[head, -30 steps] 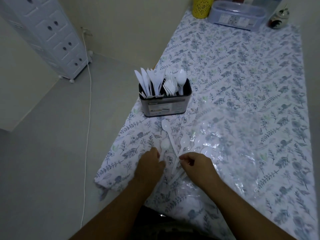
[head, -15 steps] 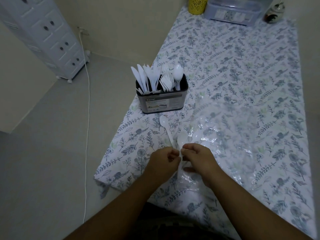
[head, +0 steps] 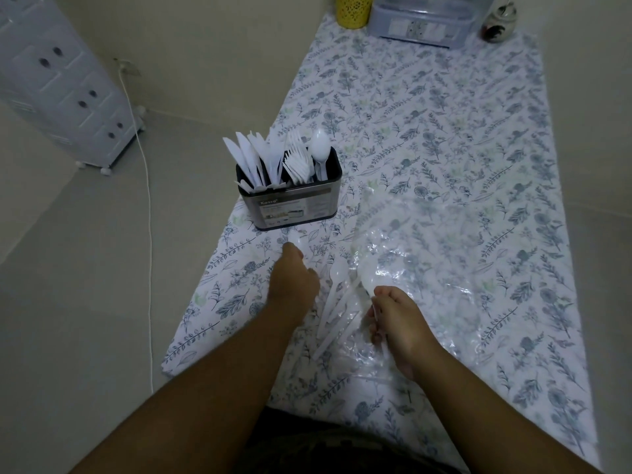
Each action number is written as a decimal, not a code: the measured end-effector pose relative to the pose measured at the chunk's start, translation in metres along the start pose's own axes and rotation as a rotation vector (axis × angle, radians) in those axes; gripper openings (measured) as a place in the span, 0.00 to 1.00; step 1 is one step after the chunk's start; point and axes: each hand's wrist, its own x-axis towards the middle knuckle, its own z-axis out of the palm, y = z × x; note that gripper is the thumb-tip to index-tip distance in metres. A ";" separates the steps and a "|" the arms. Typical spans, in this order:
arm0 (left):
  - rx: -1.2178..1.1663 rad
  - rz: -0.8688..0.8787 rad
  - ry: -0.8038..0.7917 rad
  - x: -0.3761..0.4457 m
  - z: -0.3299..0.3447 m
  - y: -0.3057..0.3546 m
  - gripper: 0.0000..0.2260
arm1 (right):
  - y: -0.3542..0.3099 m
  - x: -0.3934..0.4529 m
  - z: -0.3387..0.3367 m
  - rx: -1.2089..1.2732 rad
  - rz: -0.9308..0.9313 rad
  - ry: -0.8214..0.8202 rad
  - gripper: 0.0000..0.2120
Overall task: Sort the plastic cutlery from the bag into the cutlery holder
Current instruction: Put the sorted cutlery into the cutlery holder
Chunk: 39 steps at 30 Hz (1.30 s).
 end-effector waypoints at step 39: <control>-0.153 0.074 -0.154 -0.069 0.021 0.019 0.12 | 0.028 0.002 -0.024 0.277 -0.022 -0.021 0.14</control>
